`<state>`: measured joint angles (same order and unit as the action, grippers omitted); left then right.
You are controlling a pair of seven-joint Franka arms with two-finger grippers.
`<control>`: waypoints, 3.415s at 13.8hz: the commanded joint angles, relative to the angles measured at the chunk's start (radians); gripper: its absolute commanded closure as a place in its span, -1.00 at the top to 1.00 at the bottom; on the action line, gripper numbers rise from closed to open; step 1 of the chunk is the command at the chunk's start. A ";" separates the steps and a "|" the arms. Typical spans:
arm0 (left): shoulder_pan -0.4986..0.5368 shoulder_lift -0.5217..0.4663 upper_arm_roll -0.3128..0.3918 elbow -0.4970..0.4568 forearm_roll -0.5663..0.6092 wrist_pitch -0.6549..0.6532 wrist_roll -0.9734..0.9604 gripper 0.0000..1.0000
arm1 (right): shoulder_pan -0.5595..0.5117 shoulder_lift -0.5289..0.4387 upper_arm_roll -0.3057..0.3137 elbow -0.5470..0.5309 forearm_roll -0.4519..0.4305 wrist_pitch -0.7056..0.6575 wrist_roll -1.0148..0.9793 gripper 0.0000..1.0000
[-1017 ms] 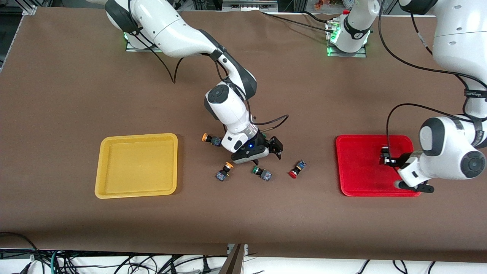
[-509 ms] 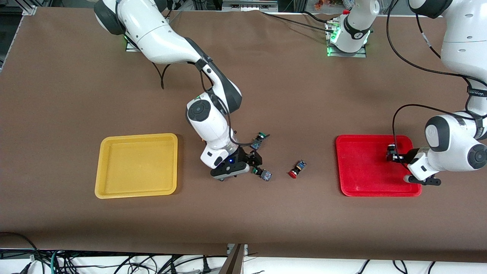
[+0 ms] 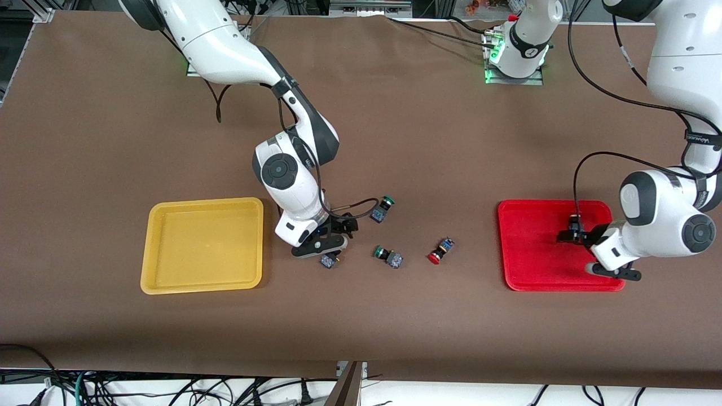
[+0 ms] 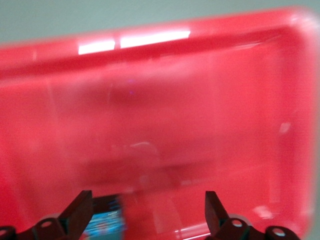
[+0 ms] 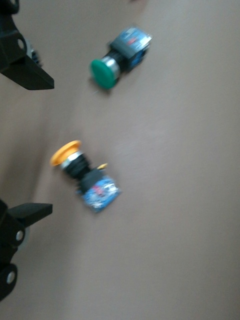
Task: Place red and yellow buttons in trays
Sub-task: 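Release the red button in the red tray and grasp the second red button, then place the red button in the red tray while the right gripper carries the yellow button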
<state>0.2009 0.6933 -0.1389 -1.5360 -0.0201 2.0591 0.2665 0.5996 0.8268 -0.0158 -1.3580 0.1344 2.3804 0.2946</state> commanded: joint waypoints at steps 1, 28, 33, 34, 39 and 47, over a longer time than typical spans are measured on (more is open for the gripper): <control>-0.105 -0.008 -0.004 0.091 -0.015 -0.060 -0.015 1.00 | 0.008 -0.060 0.002 -0.104 -0.013 -0.056 -0.014 1.00; -0.351 0.022 -0.004 0.084 0.083 0.020 -0.122 -1.00 | 0.028 -0.080 0.002 -0.282 -0.038 -0.010 0.000 0.40; -0.215 -0.145 0.005 -0.125 0.081 0.003 -0.138 -1.00 | 0.025 -0.109 0.002 -0.274 -0.035 -0.064 -0.002 0.97; -0.172 -0.153 0.007 -0.153 0.083 0.003 -0.139 -1.00 | 0.025 -0.120 0.002 -0.274 -0.035 -0.076 -0.002 0.97; -0.092 -0.153 0.004 -0.251 0.081 0.016 -0.144 -0.89 | 0.028 -0.100 0.002 -0.282 -0.035 -0.072 0.008 0.76; -0.110 -0.147 -0.004 0.032 0.086 -0.195 -0.136 1.00 | 0.016 -0.152 -0.068 -0.215 -0.039 -0.223 -0.035 -0.49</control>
<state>0.1006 0.5573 -0.1397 -1.6058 0.0575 1.9489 0.1406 0.6249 0.7262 -0.0374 -1.6032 0.1072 2.2700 0.2929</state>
